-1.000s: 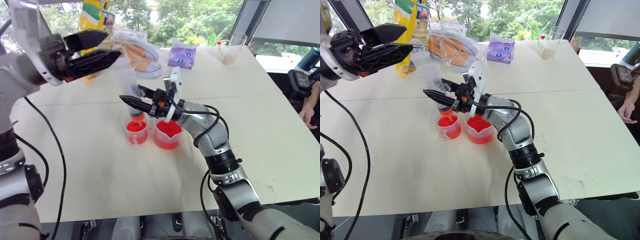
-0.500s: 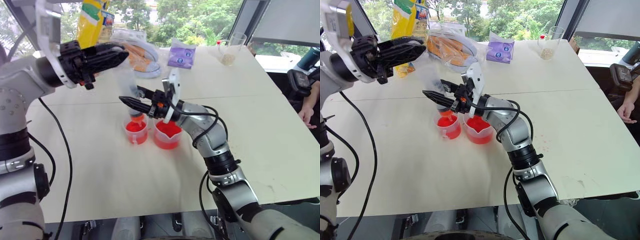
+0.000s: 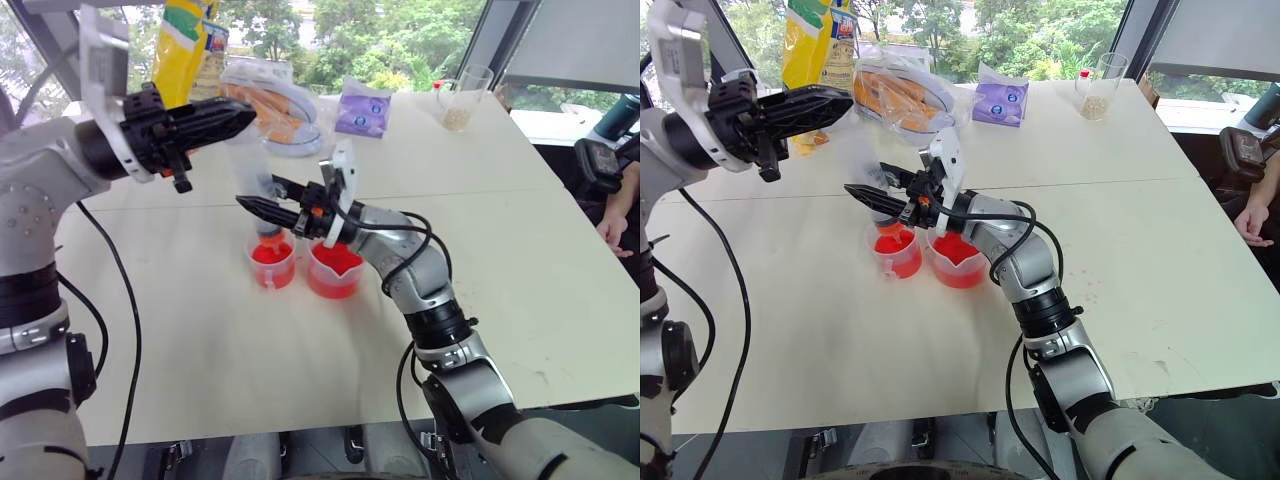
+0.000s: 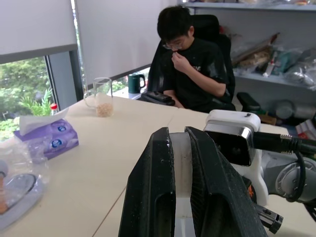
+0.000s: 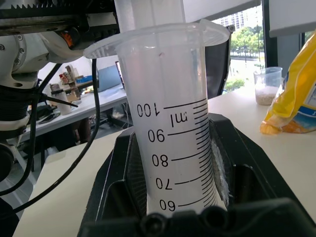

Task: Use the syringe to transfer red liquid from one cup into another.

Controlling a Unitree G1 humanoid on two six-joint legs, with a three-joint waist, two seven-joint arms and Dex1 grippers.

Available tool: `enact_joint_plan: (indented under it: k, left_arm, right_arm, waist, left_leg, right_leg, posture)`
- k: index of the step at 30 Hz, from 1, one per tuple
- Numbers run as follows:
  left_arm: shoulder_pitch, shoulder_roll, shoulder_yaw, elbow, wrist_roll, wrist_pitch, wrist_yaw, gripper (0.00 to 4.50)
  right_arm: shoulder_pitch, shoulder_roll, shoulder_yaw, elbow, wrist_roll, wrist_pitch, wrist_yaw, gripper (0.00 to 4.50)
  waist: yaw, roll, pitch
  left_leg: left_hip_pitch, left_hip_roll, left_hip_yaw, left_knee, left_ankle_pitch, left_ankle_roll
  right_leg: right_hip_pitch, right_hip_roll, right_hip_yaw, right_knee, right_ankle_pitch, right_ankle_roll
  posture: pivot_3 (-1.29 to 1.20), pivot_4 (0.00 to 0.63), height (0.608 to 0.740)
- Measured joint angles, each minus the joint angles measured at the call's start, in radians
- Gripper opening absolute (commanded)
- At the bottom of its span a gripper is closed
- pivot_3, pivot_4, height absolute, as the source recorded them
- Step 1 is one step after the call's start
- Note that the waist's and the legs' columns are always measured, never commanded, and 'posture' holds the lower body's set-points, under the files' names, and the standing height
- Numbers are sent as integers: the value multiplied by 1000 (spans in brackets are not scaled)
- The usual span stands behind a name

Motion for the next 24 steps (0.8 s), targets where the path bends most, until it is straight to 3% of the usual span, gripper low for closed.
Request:
enact_joint_plan:
  k: [24]
  left_arm:
    - [85, -10, -12, -50, 39, -68, -3, 63]
  right_arm:
    - [-36, -11, -1, -12, 10, 85, 1, 1364]
  waist:
    - [0, 0, 0]
  left_leg:
    - [0, 0, 0, 0, 0, 0]
  right_leg:
    - [0, 0, 0, 0, 0, 0]
  posture:
    - [0, 150, 740]
